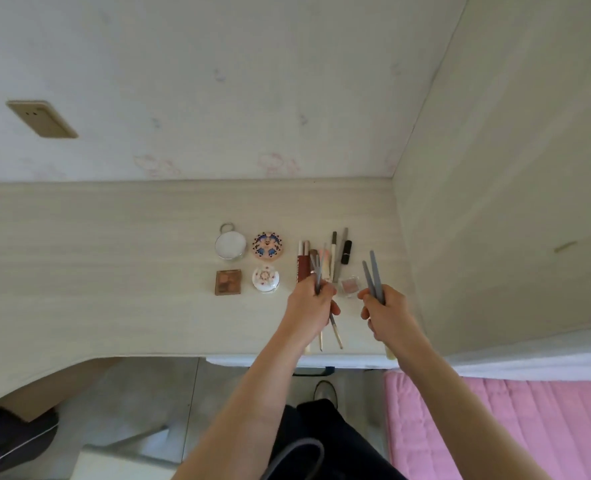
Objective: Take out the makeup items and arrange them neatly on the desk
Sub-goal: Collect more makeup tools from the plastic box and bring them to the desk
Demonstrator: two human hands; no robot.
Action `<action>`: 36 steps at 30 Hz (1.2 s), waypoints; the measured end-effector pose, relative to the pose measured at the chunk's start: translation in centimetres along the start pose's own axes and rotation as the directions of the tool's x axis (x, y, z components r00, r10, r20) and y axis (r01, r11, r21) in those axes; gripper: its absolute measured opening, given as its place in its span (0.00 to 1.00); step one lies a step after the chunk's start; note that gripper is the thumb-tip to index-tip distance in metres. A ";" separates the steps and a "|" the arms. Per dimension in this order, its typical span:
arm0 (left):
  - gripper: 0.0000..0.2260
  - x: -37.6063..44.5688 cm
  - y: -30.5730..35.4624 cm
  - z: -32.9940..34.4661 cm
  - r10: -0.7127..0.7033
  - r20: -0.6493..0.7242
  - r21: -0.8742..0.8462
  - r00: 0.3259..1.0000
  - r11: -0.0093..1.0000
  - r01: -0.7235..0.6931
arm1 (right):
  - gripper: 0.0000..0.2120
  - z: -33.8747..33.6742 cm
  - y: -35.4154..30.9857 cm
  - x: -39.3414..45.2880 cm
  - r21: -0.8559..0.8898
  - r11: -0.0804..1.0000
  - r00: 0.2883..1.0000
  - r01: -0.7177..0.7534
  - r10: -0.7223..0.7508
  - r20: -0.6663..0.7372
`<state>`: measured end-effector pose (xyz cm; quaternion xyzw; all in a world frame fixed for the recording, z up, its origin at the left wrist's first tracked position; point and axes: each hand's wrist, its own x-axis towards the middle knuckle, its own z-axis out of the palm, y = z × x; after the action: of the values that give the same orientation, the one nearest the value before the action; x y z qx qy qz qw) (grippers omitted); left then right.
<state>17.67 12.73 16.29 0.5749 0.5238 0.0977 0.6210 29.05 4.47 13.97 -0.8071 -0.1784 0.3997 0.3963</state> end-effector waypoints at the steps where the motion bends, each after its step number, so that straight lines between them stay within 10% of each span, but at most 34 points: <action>1: 0.08 0.4 0.3 0.3 -0.008 0.014 -0.003 1.000 1.000 0.008 | 0.06 -0.3 -0.2 0.4 -0.011 1.000 1.000 -0.009 0.009 -0.010; 17: 0.08 10.2 2.0 5.3 -0.192 0.293 0.117 0.937 0.979 0.165 | 0.08 -2.8 0.4 6.4 -0.058 0.992 0.973 -0.111 0.096 -0.211; 36: 0.05 16.8 2.2 11.7 -0.355 0.198 0.132 0.913 0.933 0.335 | 0.10 -3.4 2.2 13.1 -0.484 0.839 0.964 -0.247 0.160 -0.215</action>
<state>34.87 18.48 6.54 0.5094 0.5496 -0.1023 0.6542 39.73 9.34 6.94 -0.9274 -0.1566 0.3100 0.1389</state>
